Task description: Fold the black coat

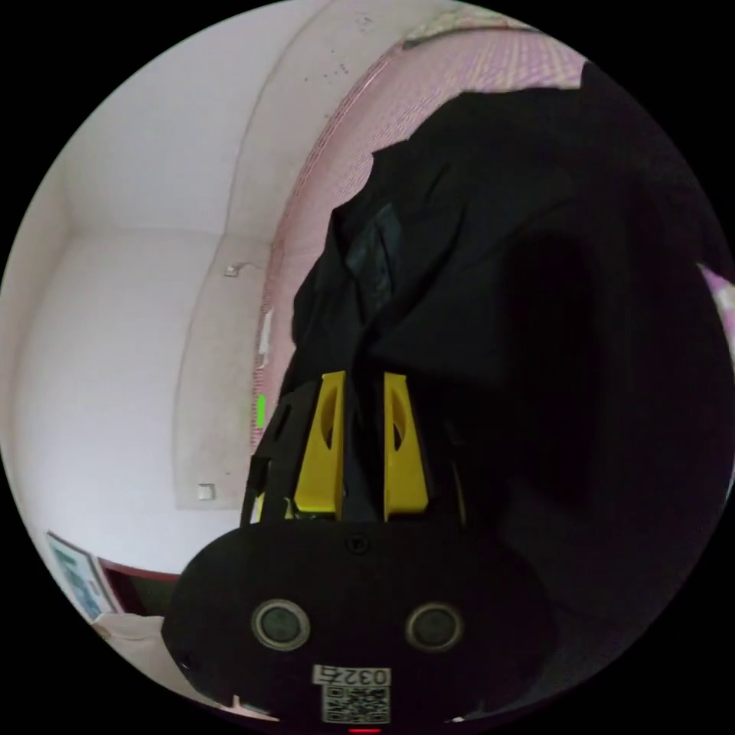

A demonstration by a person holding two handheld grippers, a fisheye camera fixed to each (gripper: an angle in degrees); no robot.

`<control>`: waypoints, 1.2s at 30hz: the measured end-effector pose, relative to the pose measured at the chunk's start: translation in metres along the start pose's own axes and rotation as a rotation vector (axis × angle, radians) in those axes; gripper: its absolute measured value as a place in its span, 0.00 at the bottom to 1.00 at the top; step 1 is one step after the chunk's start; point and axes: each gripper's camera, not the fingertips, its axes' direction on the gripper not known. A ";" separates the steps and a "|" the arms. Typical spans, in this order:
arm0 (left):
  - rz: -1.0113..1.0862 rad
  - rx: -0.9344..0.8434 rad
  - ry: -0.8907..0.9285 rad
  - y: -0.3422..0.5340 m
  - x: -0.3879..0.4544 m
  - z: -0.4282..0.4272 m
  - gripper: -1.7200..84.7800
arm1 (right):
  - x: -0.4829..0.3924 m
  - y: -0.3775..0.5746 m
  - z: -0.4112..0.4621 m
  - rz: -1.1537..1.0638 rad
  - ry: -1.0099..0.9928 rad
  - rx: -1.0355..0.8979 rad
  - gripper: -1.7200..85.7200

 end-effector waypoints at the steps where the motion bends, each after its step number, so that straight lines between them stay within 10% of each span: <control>1: -0.009 0.013 0.012 0.005 -0.003 -0.006 0.01 | -0.009 0.017 -0.012 -0.027 0.081 0.044 0.10; 11: -0.029 0.033 0.021 0.048 -0.015 -0.041 0.01 | -0.066 0.058 0.074 -0.267 0.299 -0.330 0.05; 25: 0.022 0.104 0.060 0.097 -0.002 -0.096 0.01 | -0.069 0.060 0.032 -0.328 0.302 -0.040 0.08; 36: 0.243 0.155 -0.068 -0.128 0.103 -0.103 0.11 | -0.079 -0.103 0.089 -0.388 0.539 -0.067 0.13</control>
